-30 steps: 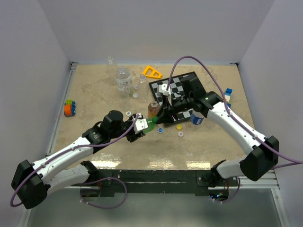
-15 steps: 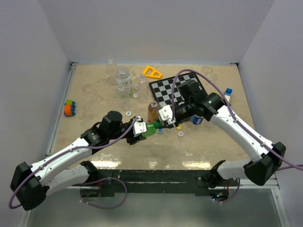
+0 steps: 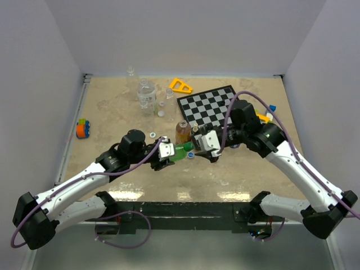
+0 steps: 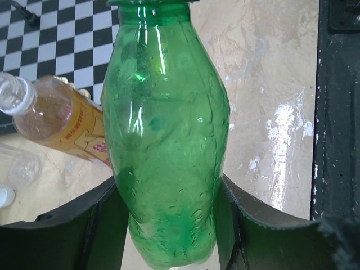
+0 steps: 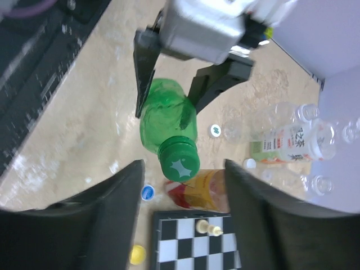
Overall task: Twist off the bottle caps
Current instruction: Unscrew the bottle cap from the plastic bottle.
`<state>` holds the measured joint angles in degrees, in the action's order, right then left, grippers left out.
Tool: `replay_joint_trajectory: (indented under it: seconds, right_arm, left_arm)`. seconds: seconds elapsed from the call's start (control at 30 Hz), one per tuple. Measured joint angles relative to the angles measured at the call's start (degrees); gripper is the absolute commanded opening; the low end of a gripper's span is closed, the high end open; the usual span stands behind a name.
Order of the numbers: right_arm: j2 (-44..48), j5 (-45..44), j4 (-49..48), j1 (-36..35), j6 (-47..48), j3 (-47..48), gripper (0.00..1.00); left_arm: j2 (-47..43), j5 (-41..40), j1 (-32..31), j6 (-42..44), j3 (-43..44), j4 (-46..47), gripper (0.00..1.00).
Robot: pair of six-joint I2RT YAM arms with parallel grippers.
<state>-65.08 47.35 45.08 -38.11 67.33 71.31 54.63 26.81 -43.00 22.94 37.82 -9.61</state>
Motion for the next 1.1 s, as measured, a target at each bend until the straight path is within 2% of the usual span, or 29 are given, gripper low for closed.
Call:
replay_joint_trajectory:
  seconds: [0.17, 0.27, 0.4, 0.5, 0.7, 0.83, 1.1]
  right_arm:
    - [4.6, 5.4, -4.7, 4.5, -13.9, 0.0, 0.83]
    - [7.3, 9.3, -12.2, 9.3, -27.5, -2.5, 0.83]
    - [8.6, 8.6, -22.0, 12.5, -50.6, -8.7, 0.79]
    - [5.7, 7.7, -24.3, 12.5, -59.7, -9.9, 0.76]
    - [-0.1, 7.6, -24.7, 12.5, -67.0, -9.9, 0.74]
    - [-2.3, 7.6, -24.7, 11.8, -68.5, -9.9, 0.74]
    - [-5.6, 7.6, -24.7, 9.4, -69.8, -9.4, 0.67]
  left_arm:
    - [0.2, -1.3, 0.2, -1.2, 0.0, -2.3, 0.0]
    - [0.2, -2.2, 0.2, -2.3, 0.0, -2.5, 0.0]
    - [0.2, -3.6, -0.1, -4.1, 0.0, -2.5, 0.0]
    - [0.2, -4.4, -0.5, -5.1, 0.0, -2.5, 0.0]
    - [0.2, -5.2, -0.6, -6.1, 0.0, -2.4, 0.0]
    - [0.5, -5.2, -0.6, -6.4, 0.0, -2.2, 0.0]
    - [1.9, -5.2, -0.6, -7.1, 0.0, -1.6, 0.0]
